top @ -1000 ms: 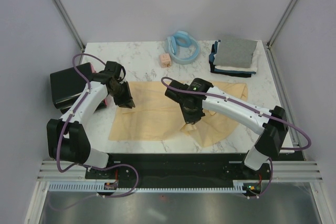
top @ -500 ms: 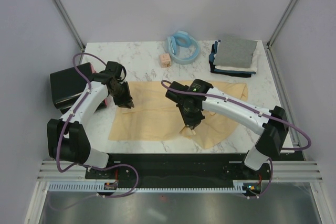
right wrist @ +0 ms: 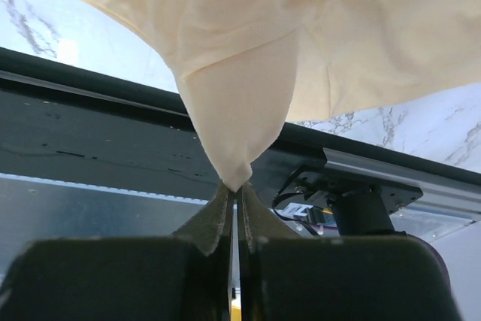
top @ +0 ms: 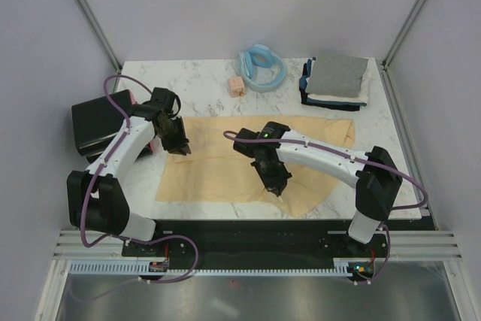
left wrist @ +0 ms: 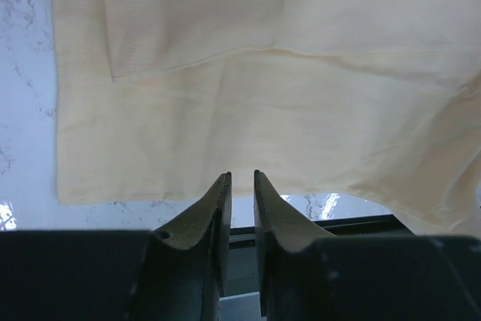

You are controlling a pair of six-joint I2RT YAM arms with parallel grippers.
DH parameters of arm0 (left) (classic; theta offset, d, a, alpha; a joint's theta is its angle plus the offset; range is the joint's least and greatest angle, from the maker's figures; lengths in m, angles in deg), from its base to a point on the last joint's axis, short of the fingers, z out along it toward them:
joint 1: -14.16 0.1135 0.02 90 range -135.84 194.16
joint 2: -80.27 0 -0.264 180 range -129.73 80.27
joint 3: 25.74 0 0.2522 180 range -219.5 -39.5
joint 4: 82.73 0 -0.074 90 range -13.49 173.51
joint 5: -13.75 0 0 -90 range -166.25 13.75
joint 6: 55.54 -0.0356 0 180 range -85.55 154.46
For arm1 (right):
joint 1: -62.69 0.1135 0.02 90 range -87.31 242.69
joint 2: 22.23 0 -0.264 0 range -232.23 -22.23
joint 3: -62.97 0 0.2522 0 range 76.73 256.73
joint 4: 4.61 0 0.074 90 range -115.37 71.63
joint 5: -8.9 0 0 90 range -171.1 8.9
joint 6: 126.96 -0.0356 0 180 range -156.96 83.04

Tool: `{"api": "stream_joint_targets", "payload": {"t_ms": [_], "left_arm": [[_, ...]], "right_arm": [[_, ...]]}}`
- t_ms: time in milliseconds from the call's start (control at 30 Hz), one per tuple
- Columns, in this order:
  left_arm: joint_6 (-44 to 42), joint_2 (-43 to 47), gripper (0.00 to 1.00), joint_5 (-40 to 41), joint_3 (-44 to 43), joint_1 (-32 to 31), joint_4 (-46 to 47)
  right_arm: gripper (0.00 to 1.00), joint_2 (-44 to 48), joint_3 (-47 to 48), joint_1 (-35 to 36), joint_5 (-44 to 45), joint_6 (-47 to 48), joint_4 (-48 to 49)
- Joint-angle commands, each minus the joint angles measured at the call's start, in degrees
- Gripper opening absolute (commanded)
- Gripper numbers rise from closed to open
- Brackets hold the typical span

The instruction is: Fold and stack the t-shirts

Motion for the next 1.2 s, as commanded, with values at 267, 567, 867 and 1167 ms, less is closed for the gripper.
{"api": "stream_joint_targets", "payload": {"t_ms": [267,567,867,1167], "left_arm": [[-2.6,1.4,0.25,2.4,-0.7,-0.2,-1.0],[-2.5,0.0,0.25,1.8,-1.2,-0.2,-1.0],[-2.6,0.0,0.25,1.9,-1.7,-0.2,-1.7],[-2.0,-0.9,0.25,2.4,-3.6,-0.2,-3.2]], "right_arm": [[0.01,-1.8,7.3,0.8,20.7,-0.7,-7.0],[0.06,1.7,14.4,-1.6,33.1,-8.7,-3.1],[0.10,-6.1,14.9,-8.5,34.3,1.9,5.8],[0.11,-15.7,19.7,-21.0,31.0,11.8,13.4]]}}
